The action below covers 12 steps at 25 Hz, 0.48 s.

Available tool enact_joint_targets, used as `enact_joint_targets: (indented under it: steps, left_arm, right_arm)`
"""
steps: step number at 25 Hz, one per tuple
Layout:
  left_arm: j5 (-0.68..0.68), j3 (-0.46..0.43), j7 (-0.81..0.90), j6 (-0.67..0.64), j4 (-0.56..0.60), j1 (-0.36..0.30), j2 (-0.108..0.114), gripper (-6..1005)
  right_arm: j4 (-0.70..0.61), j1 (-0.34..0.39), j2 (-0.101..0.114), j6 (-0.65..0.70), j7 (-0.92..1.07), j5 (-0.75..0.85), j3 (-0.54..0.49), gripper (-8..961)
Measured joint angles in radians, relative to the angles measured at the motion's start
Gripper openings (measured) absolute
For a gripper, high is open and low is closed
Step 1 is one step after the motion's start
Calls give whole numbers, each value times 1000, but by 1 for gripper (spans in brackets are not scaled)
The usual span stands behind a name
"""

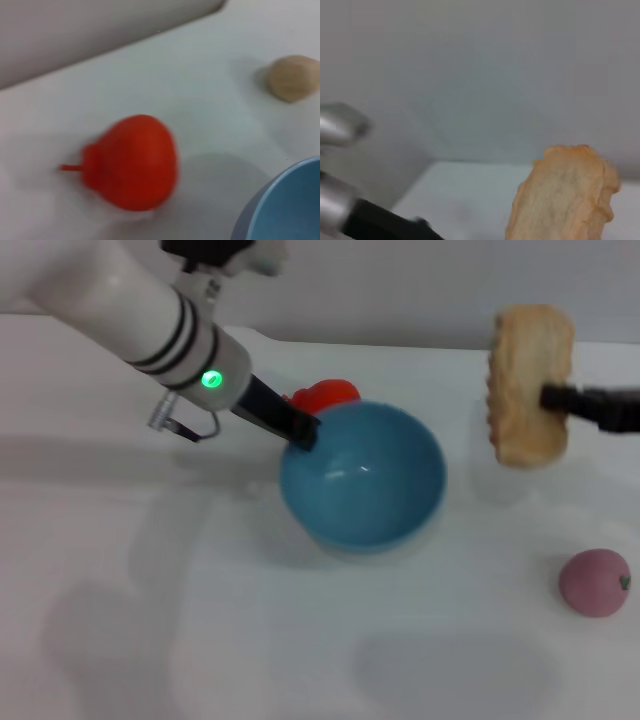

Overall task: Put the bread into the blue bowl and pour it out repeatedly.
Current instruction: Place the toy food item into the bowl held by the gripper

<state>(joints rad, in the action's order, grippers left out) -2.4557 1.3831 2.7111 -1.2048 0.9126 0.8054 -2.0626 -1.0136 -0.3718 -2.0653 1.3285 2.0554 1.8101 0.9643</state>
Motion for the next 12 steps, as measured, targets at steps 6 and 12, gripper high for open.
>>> enact_joint_targets:
  steps: [6,12]
  left_arm:
    - [89,24,1,-3,-82,59,-3,17]
    - [119,32,2,-3,-94,77,-5,17]
  right_arm:
    - [-27,-49,-4,66,-139,-46,50,113]
    - [-12,-68,-8,51,-264,-42,191,105]
